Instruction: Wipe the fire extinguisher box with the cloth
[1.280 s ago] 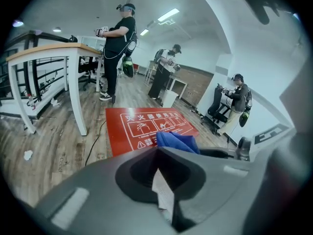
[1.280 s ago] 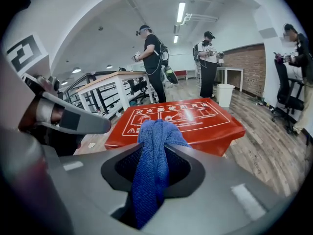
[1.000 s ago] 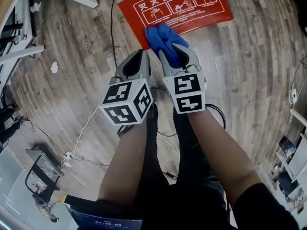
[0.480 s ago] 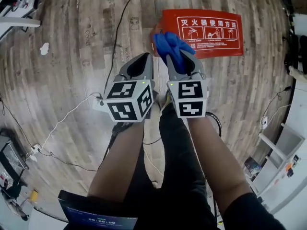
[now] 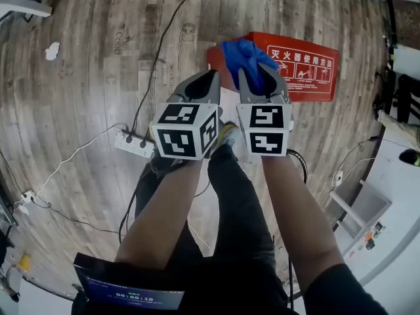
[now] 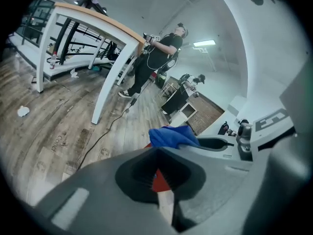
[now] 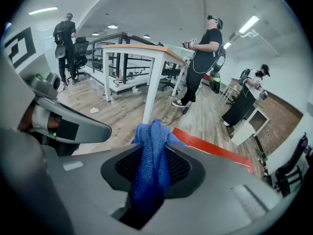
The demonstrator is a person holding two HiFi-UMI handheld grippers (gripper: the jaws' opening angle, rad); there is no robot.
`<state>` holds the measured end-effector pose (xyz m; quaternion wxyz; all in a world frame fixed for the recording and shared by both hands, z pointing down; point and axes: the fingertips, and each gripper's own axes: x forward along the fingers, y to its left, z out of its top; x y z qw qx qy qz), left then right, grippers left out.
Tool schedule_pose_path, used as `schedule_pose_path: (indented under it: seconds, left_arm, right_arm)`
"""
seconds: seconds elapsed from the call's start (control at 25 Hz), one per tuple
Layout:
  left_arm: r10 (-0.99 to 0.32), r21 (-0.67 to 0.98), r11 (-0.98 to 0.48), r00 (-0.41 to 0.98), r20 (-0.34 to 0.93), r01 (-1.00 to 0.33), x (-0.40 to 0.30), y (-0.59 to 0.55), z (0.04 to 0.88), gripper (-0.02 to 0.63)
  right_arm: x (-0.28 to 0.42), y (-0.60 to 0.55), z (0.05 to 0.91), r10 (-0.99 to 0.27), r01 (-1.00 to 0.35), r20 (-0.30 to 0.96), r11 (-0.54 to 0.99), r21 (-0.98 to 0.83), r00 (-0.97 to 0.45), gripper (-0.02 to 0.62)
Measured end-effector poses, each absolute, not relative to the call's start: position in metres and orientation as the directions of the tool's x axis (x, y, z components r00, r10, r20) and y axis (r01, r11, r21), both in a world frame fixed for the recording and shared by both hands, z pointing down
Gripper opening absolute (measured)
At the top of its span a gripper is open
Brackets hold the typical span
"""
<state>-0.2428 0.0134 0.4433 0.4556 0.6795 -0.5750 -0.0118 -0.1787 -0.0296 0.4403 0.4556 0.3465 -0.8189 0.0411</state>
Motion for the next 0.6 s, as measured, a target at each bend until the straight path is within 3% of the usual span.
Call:
schedule_pose_path:
  seconds: [0.6]
  left_arm:
    - [-0.722, 0.566, -0.039, 0.415, 0.554, -0.823, -0.213, -0.022, 0.443, 0.000]
  right_arm:
    - [-0.144, -0.040, 0.439, -0.606, -0.799, 0.727, 0.586, 0.136, -0.321, 0.130]
